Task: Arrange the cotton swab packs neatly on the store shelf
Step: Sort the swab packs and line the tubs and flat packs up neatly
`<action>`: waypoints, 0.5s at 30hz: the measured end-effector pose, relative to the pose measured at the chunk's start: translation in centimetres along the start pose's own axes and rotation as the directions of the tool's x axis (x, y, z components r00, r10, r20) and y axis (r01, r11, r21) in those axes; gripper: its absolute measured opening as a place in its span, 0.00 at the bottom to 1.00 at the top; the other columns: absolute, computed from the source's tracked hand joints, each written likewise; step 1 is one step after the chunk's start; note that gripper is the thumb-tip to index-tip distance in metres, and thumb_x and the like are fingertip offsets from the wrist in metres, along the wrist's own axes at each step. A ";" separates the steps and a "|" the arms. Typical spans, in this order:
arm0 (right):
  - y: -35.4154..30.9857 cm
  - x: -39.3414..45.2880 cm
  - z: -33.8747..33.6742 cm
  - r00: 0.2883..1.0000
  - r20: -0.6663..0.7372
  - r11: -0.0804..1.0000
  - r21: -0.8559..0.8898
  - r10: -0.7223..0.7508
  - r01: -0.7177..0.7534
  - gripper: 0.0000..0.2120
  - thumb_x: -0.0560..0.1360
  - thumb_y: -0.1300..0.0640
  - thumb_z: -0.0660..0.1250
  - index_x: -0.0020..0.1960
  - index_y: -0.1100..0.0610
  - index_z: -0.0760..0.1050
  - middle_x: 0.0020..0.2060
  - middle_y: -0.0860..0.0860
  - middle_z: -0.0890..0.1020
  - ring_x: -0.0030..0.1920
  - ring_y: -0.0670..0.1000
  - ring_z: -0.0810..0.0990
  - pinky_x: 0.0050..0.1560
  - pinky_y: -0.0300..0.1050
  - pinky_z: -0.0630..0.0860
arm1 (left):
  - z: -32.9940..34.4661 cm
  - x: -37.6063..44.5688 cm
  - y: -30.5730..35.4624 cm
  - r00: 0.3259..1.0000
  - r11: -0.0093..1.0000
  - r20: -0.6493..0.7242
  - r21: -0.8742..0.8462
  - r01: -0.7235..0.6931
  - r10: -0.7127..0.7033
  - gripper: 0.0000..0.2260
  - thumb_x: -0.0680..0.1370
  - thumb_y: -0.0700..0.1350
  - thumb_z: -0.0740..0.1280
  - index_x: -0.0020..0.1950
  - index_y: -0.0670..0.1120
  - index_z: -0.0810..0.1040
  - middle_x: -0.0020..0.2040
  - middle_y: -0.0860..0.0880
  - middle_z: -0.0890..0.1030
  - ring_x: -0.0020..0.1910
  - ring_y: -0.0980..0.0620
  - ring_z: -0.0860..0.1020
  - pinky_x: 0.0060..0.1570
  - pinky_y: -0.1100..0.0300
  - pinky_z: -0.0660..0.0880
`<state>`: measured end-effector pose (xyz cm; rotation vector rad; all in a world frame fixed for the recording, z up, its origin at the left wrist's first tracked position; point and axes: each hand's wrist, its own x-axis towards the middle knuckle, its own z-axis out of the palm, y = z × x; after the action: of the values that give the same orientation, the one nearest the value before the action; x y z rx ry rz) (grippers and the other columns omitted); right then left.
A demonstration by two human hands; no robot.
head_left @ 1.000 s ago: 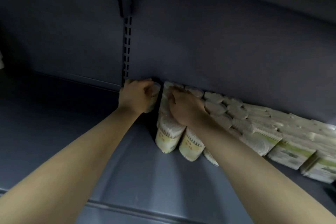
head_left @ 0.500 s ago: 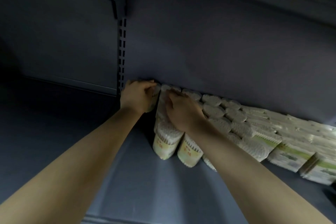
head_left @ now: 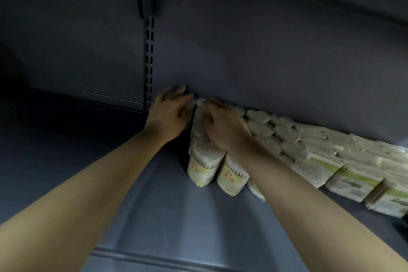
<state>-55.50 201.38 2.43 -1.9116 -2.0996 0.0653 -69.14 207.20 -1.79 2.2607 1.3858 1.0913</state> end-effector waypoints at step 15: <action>1.1 -3.3 -1.5 0.993 -0.118 0.998 0.063 0.033 -0.025 0.11 0.78 0.59 0.56 0.54 0.59 0.74 0.54 0.56 0.78 0.54 0.57 0.76 0.52 0.51 0.75 | -1.1 -6.0 2.6 0.995 0.978 -0.070 -0.200 0.062 -0.078 0.15 0.74 0.47 0.58 0.54 0.43 0.80 0.51 0.44 0.81 0.50 0.46 0.78 0.52 0.53 0.74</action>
<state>-53.80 198.06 3.02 -1.8632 -1.9704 0.0217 -69.80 200.64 -2.31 2.0351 1.3117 1.2458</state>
